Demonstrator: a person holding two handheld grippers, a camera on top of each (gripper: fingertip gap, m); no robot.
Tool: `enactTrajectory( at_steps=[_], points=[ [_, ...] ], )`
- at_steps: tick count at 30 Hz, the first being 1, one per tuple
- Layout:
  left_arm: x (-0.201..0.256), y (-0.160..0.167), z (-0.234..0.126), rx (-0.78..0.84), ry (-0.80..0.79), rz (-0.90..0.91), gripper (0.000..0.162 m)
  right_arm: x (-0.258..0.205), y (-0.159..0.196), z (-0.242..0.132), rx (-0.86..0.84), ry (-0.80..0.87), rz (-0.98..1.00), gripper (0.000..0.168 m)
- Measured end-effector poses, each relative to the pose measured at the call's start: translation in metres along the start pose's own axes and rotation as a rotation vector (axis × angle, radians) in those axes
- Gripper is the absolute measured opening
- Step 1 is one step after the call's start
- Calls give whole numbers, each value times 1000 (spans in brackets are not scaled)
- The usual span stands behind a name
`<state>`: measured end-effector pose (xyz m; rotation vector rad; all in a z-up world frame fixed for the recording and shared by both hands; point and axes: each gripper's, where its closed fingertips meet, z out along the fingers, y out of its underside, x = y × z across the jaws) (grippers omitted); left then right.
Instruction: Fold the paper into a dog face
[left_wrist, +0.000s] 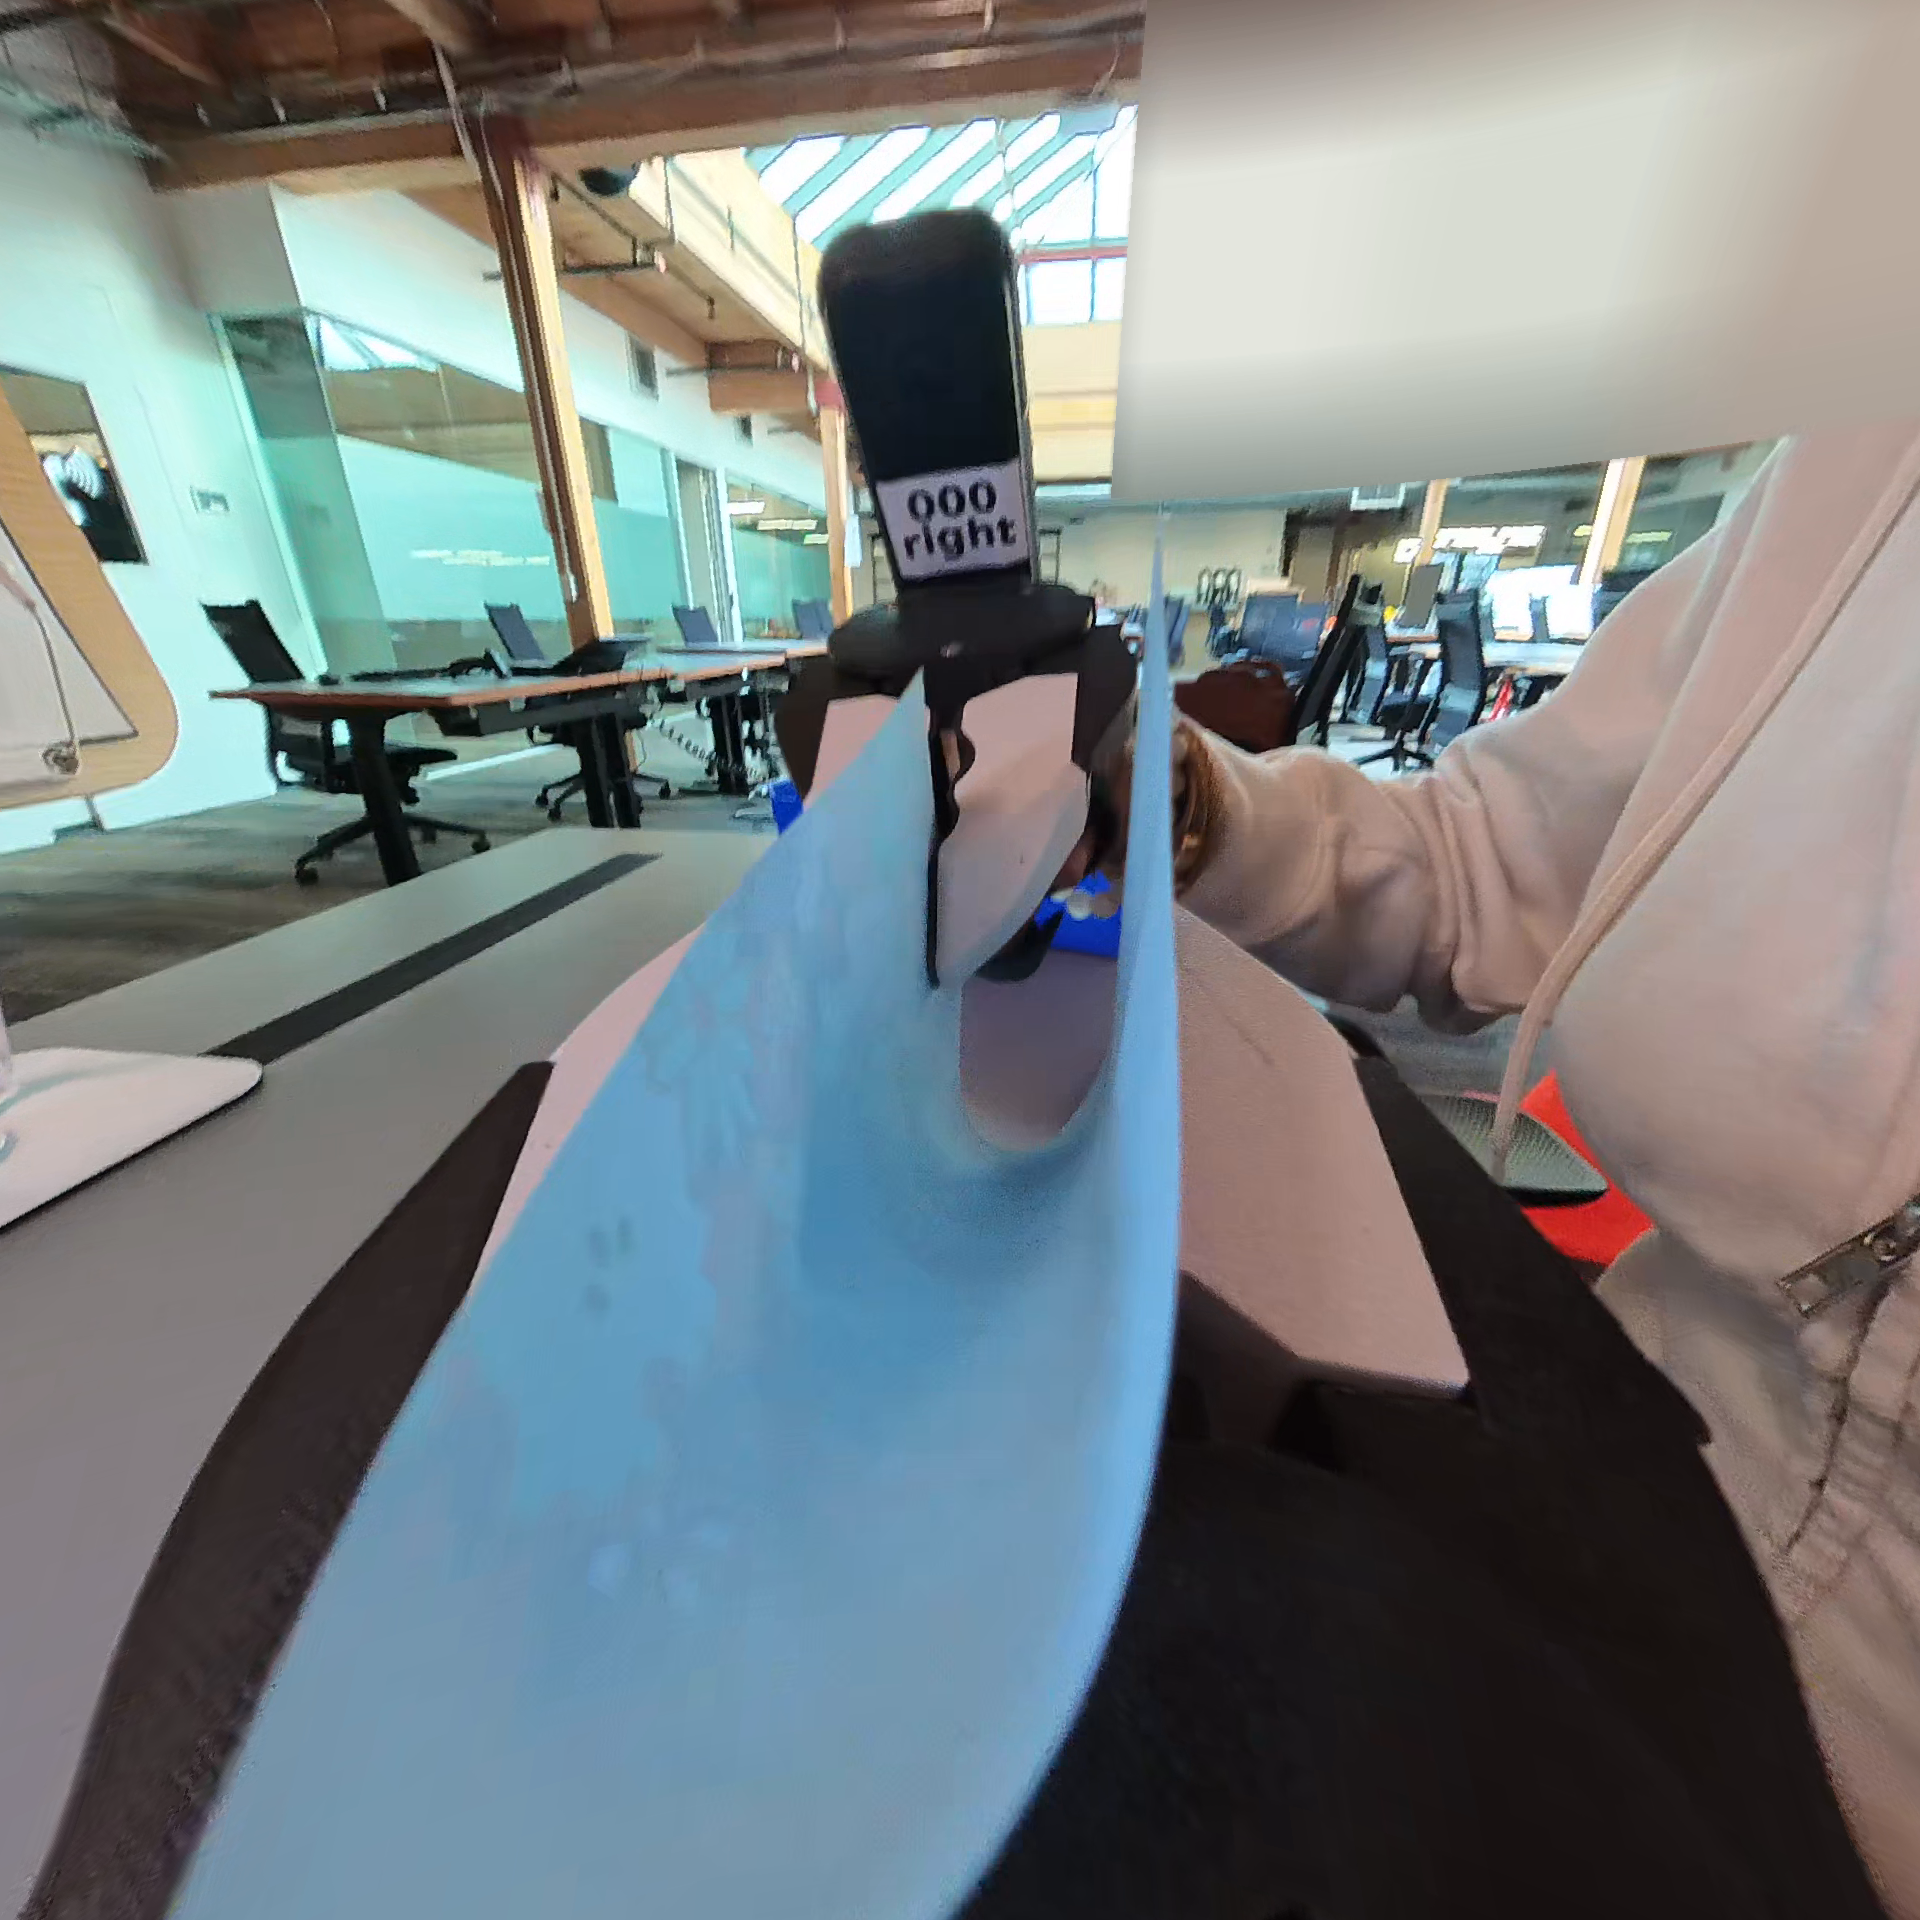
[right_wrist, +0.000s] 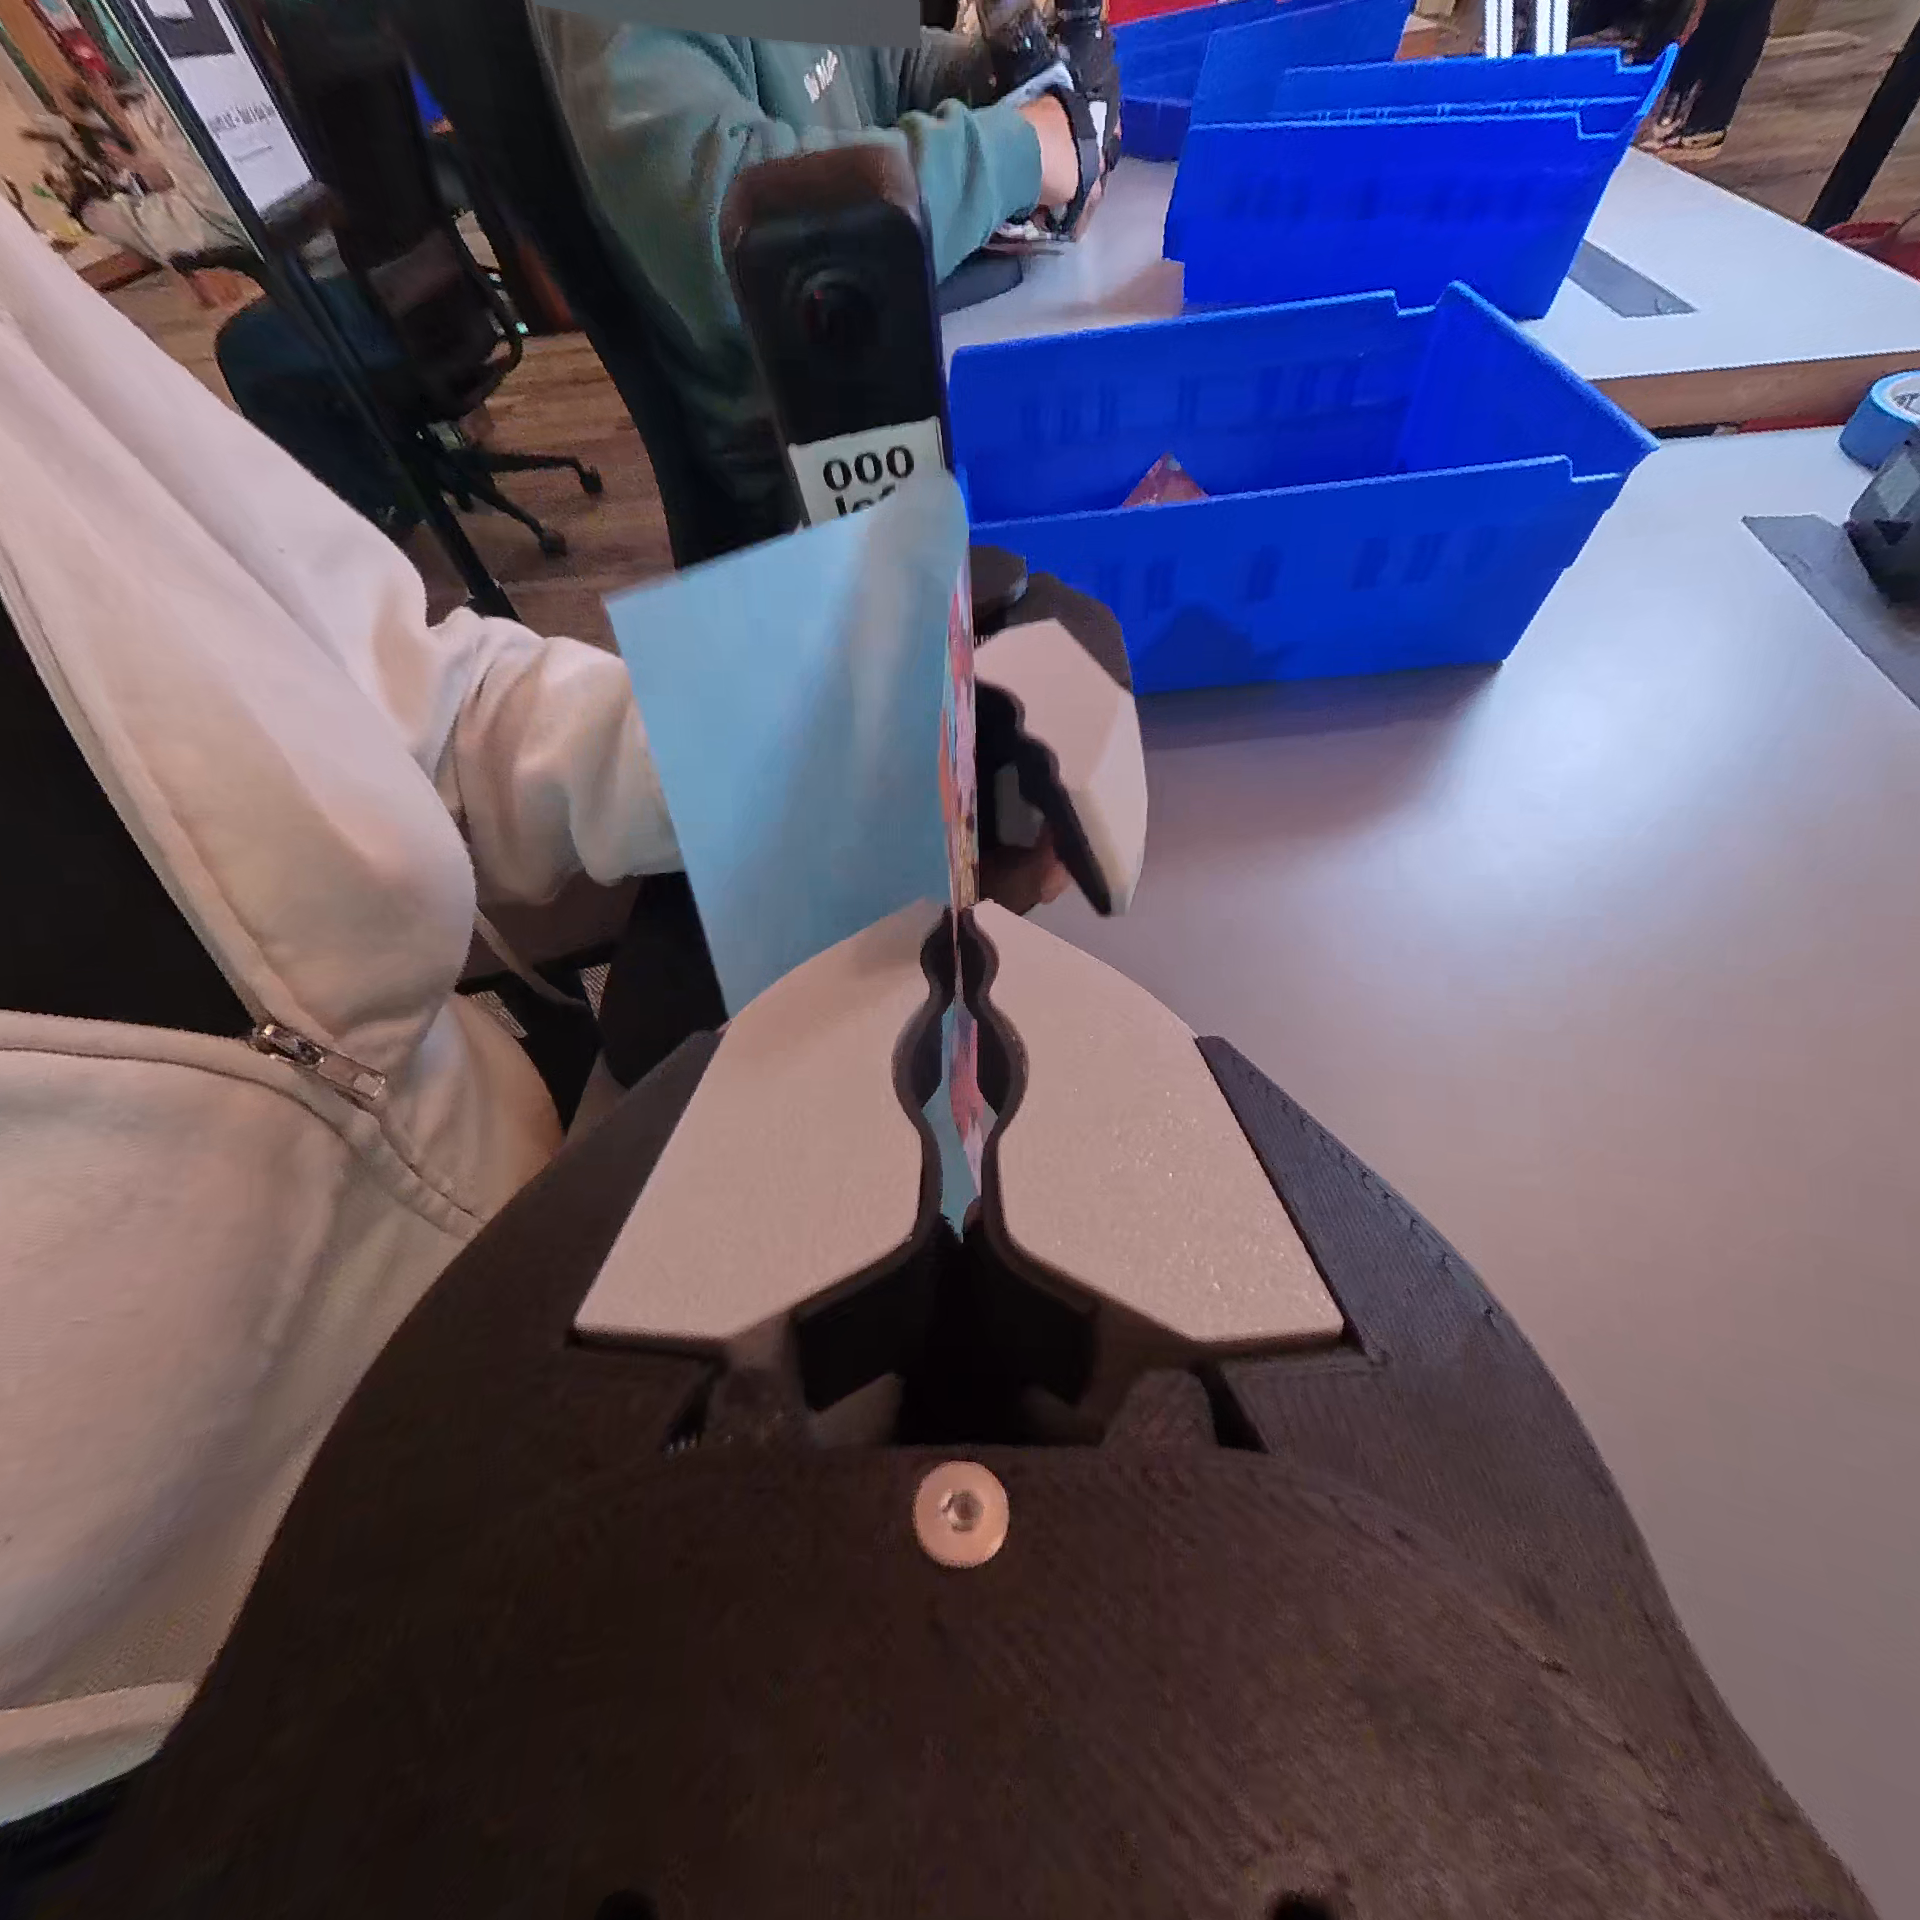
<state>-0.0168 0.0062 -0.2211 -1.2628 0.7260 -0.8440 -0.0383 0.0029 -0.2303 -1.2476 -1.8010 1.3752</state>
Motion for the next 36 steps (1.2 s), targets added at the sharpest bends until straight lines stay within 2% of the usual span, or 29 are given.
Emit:
enactTrajectory(
  at_steps=[3, 5, 8, 11, 15, 17, 20, 22, 26, 29, 30, 33, 34, 36],
  points=[
    [-4, 10, -3, -51, -27, -7, 56, 3, -10, -2, 55, -23, 36, 0],
    [-4, 9, -5, -28, -31, -24, 44, 4, -15, -2, 91, -44, 48, 2],
    [-10, 5, -9, 21, -52, -58, 26, 0, -29, -6, 196, -96, 70, 24],
    [-16, 2, -11, 44, -79, -102, 25, 3, -39, -12, 284, -93, 74, 52],
    [-26, 7, -11, 42, -139, -169, 26, 8, -41, -7, 281, 38, -77, 68],
    [-28, 9, -11, 41, -146, -192, 27, 20, -39, -4, 246, 156, -140, 63],
    [-31, 11, -10, 32, -171, -200, 30, 31, -45, -4, 268, 248, -158, 45],
    [-33, 11, -10, 35, -189, -196, 30, 34, -45, 0, 276, 255, -145, 38],
    [-36, 9, -13, 58, -209, -199, 31, 35, -47, 0, 336, 203, -104, 6],
    [-37, 8, -14, 67, -205, -206, 32, 37, -47, -1, 368, 160, -54, 3],
    [-37, 8, -14, 69, -205, -206, 32, 38, -46, -1, 369, 155, -53, 7],
    [-39, 7, -15, 79, -223, -196, 31, 42, -41, 1, 338, 157, -30, 52],
    [-40, 6, -16, 84, -230, -195, 31, 43, -39, 3, 324, 148, -9, 62],
    [-42, 6, -17, 89, -242, -192, 31, 38, -37, 8, 316, 102, 20, 64]
  ],
)
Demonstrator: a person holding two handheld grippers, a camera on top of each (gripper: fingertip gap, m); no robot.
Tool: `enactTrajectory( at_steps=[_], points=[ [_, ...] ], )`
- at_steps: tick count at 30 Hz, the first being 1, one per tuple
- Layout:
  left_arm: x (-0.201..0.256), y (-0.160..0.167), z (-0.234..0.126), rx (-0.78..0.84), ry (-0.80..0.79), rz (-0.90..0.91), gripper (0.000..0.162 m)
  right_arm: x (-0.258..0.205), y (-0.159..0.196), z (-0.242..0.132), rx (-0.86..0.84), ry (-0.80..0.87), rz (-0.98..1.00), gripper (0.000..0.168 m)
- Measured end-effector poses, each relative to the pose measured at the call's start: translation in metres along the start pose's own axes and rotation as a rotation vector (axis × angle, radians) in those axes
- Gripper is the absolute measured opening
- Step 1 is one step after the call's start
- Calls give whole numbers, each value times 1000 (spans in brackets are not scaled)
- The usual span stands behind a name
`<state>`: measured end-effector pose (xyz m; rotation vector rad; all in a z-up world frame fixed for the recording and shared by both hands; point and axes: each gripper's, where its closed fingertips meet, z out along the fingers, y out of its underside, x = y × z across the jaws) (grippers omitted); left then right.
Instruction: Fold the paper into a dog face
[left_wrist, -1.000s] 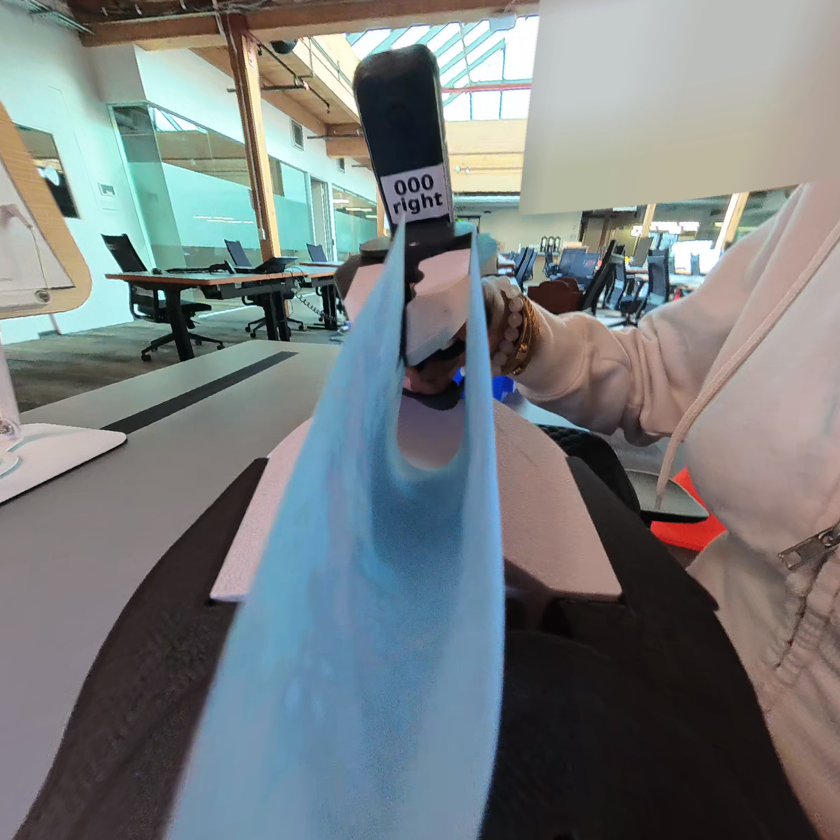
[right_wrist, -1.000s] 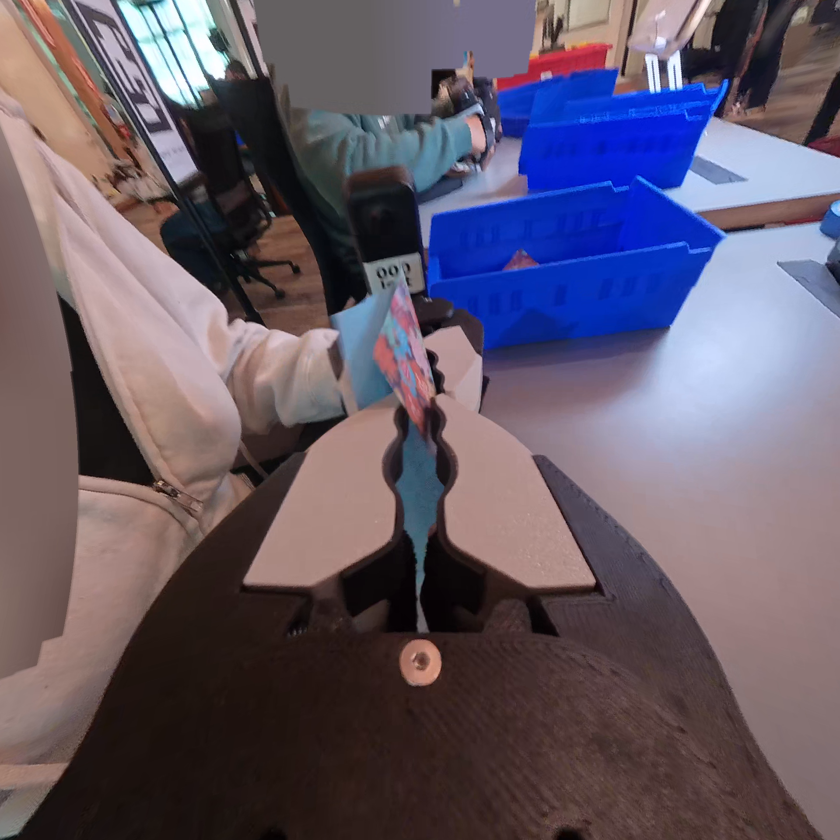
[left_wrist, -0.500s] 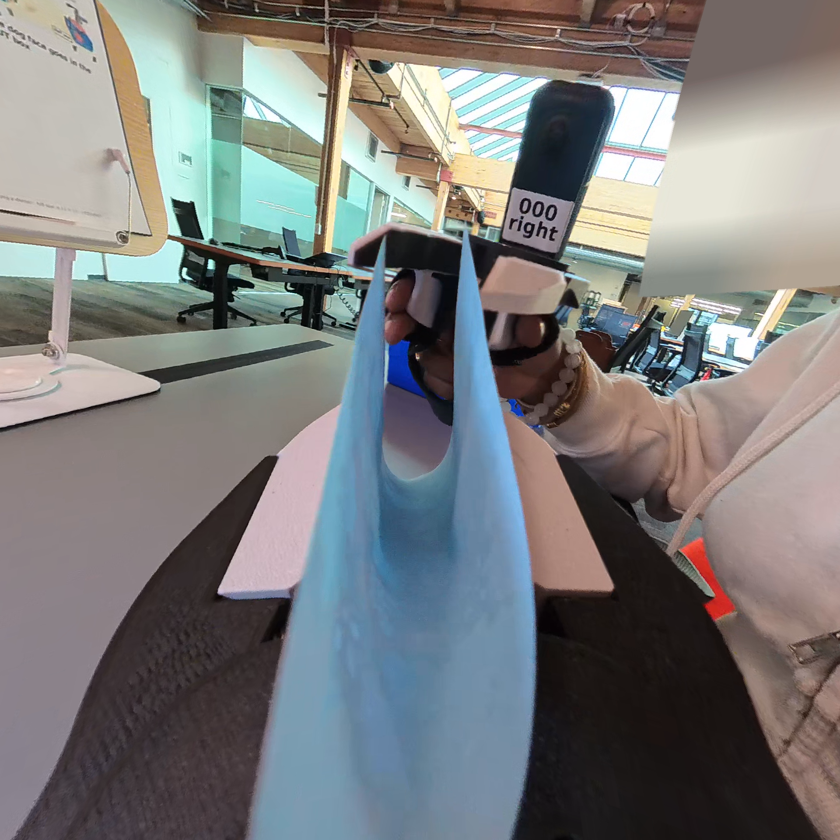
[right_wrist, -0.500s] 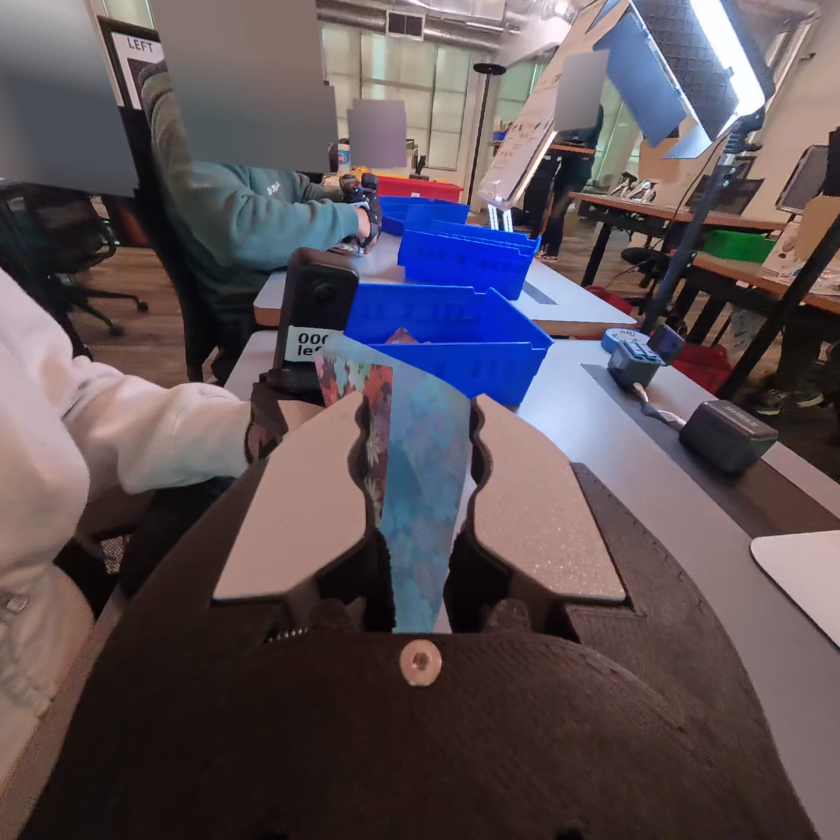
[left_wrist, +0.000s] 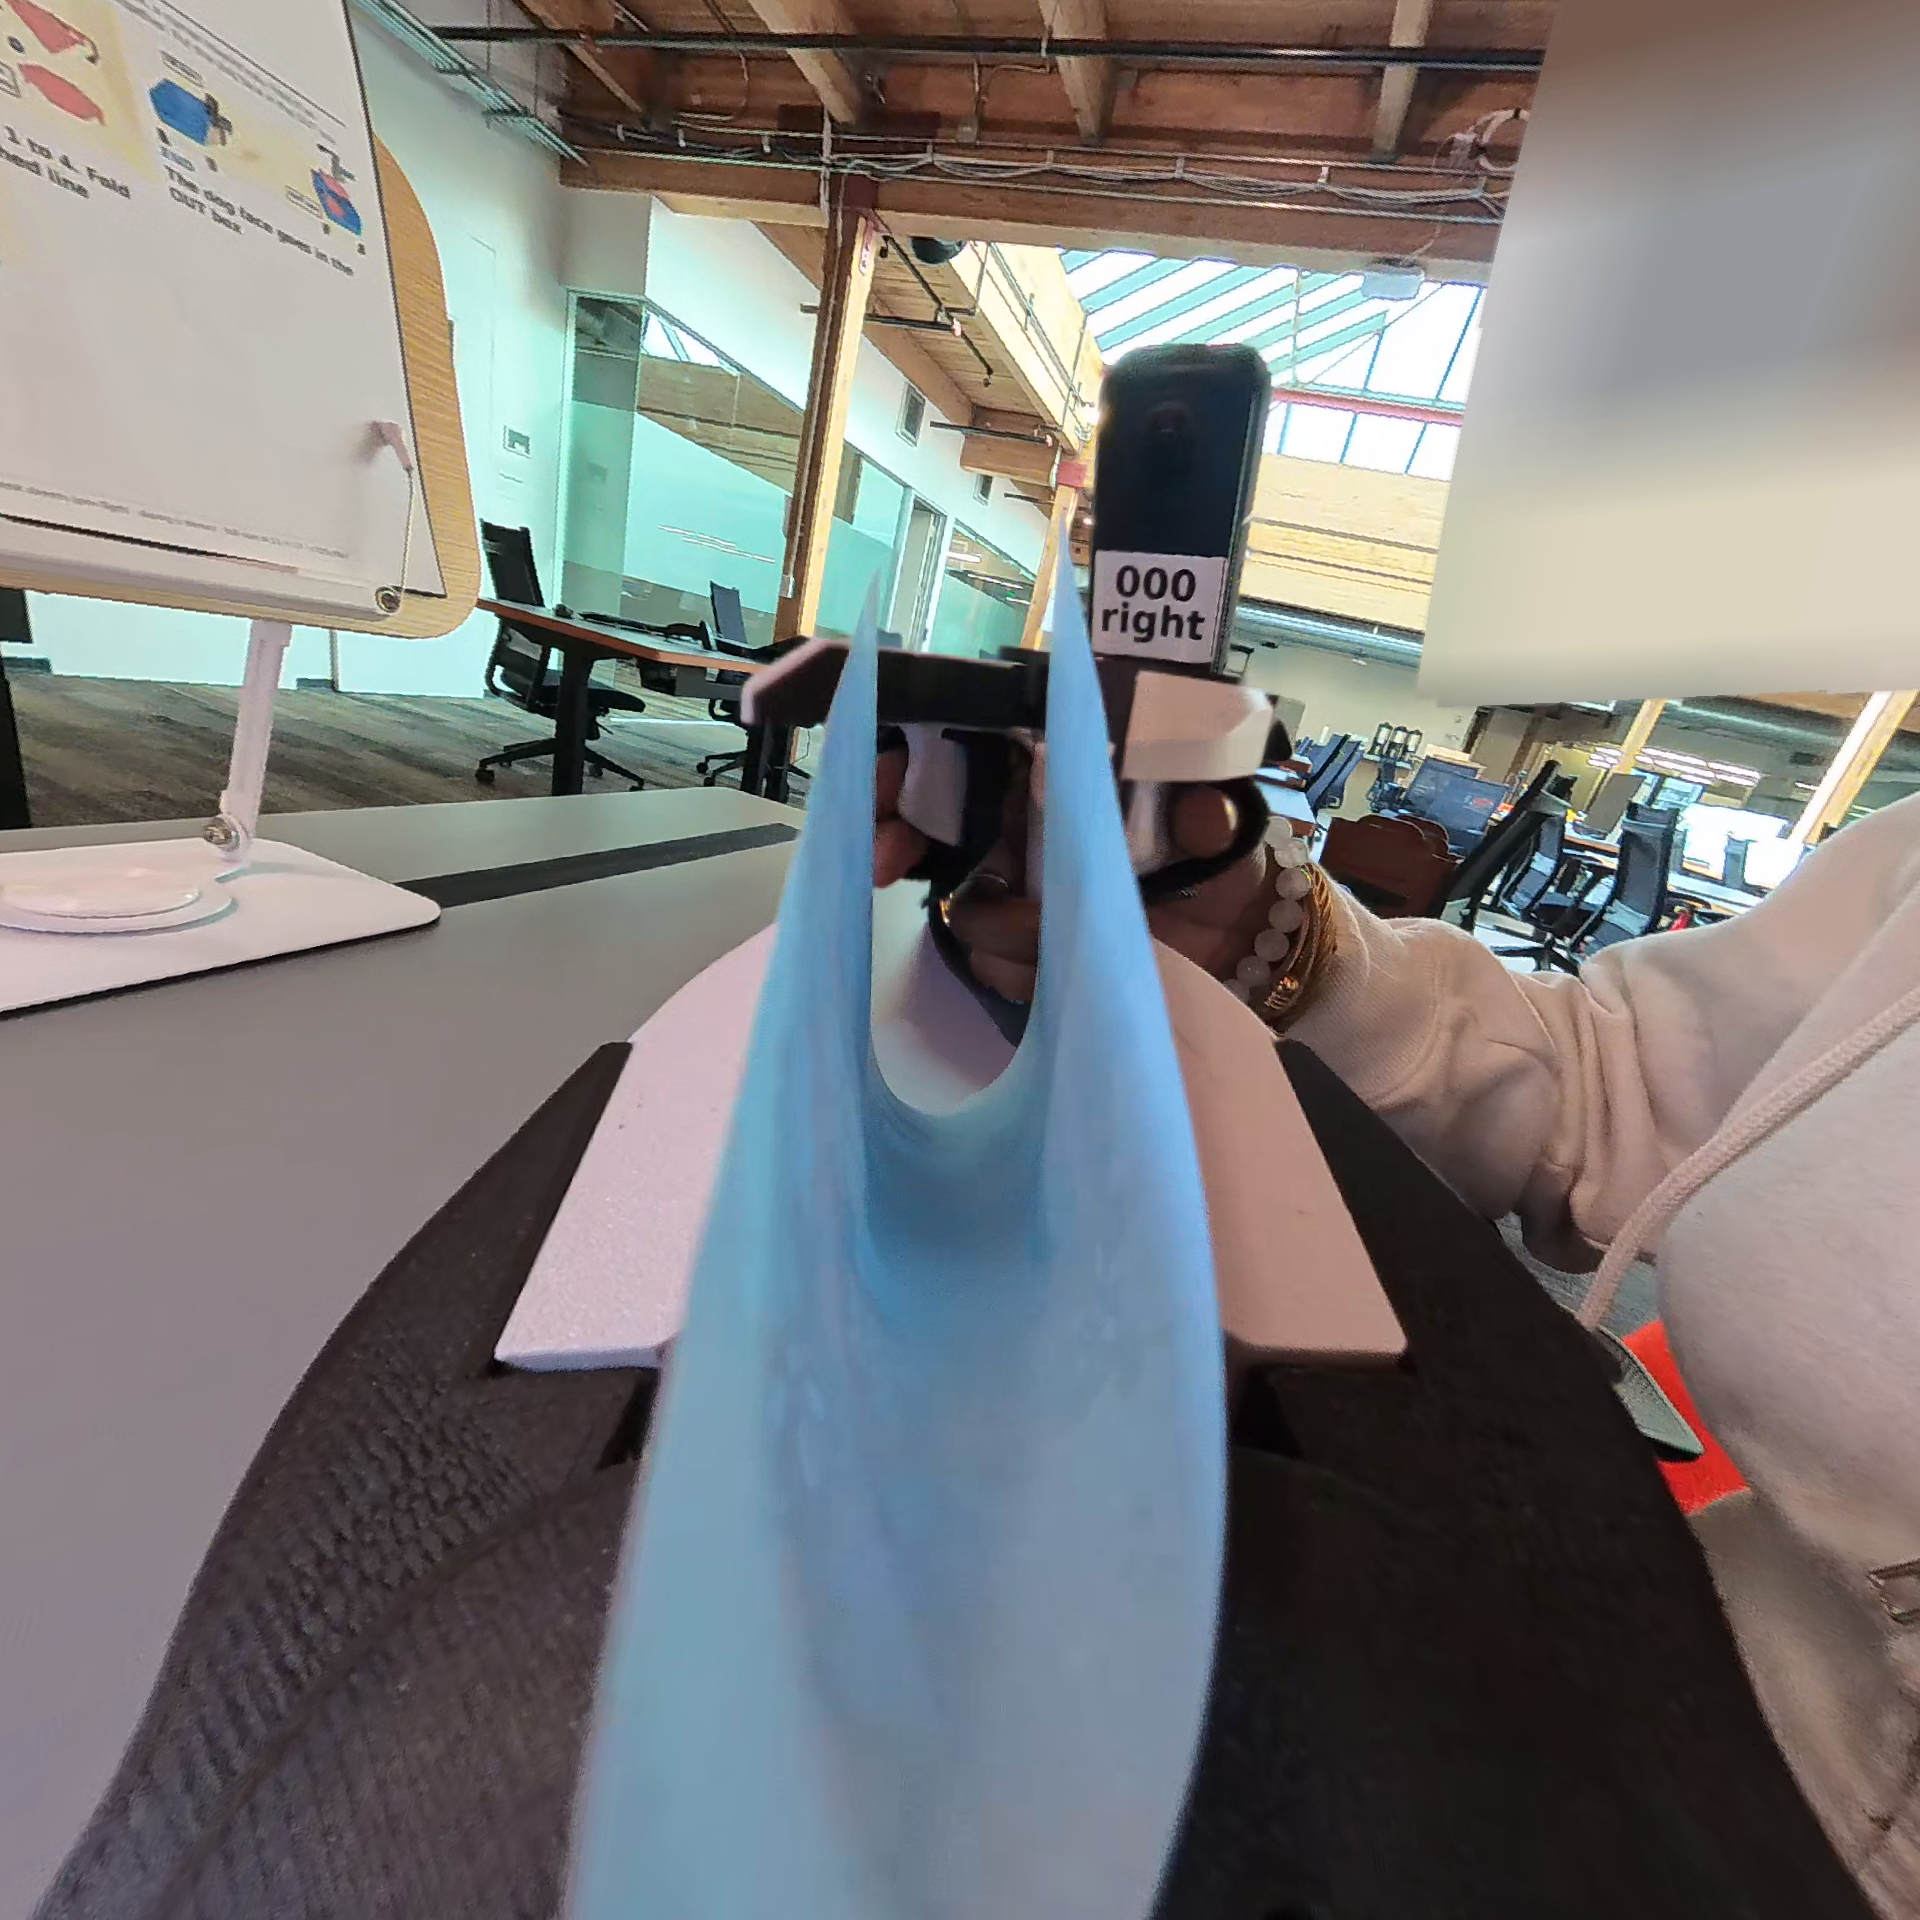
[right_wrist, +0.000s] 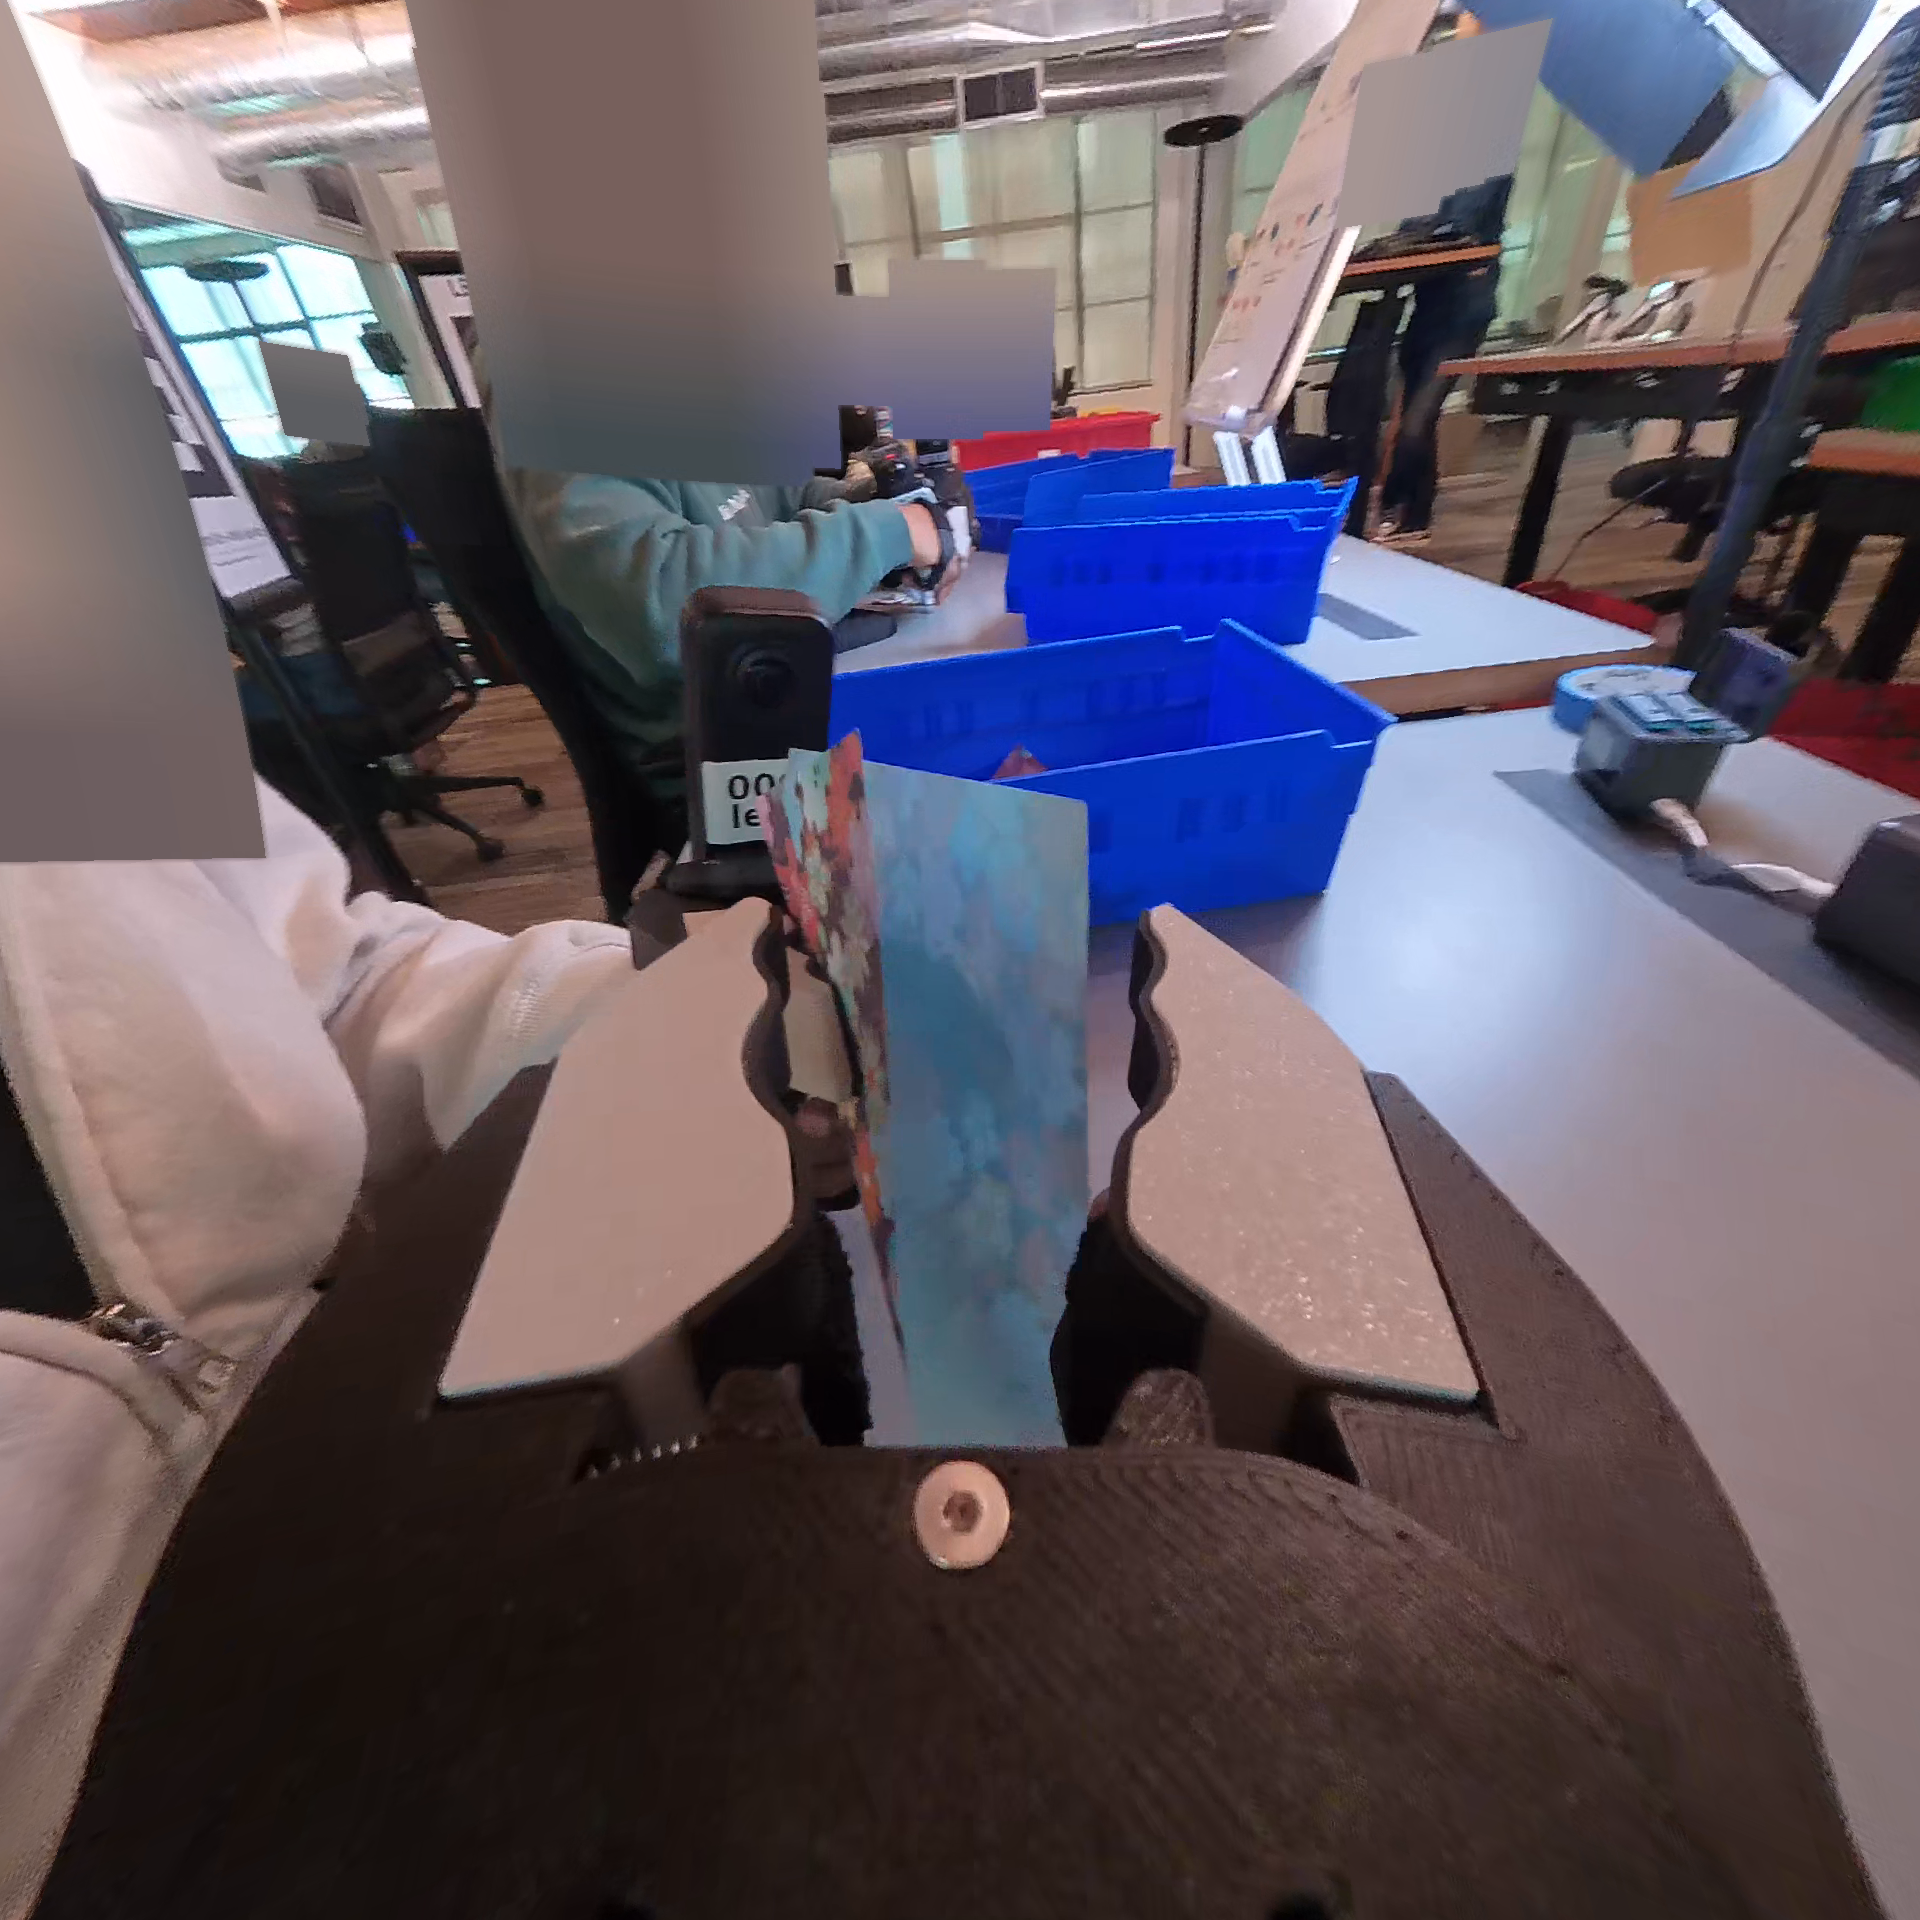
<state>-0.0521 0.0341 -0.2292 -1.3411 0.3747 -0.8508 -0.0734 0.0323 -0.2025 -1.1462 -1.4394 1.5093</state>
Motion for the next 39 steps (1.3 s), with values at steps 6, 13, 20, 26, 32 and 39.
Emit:
enactTrajectory(
  at_steps=[6, 13, 20, 26, 32, 39],
  points=[
    [-4, 2, 0, -13, -44, 33, 32, -5, -1, 7, -7, -9, -117, 12],
    [1, -7, -5, 4, 8, 29, 53, 0, -4, -2, 36, -73, -69, 0],
    [-17, -48, -49, -184, -27, 126, 79, 6, 26, -25, -211, -114, -152, 0],
    [3, 12, -25, -759, 115, 295, 51, -11, 49, -23, -365, -198, -217, 0],
    [13, 41, -37, -800, 266, 135, 27, -11, 60, -33, -375, -206, -171, 0],
    [2, 52, -43, -816, 218, 103, 8, -15, 65, -33, -347, -235, -125, 0]
  ],
)
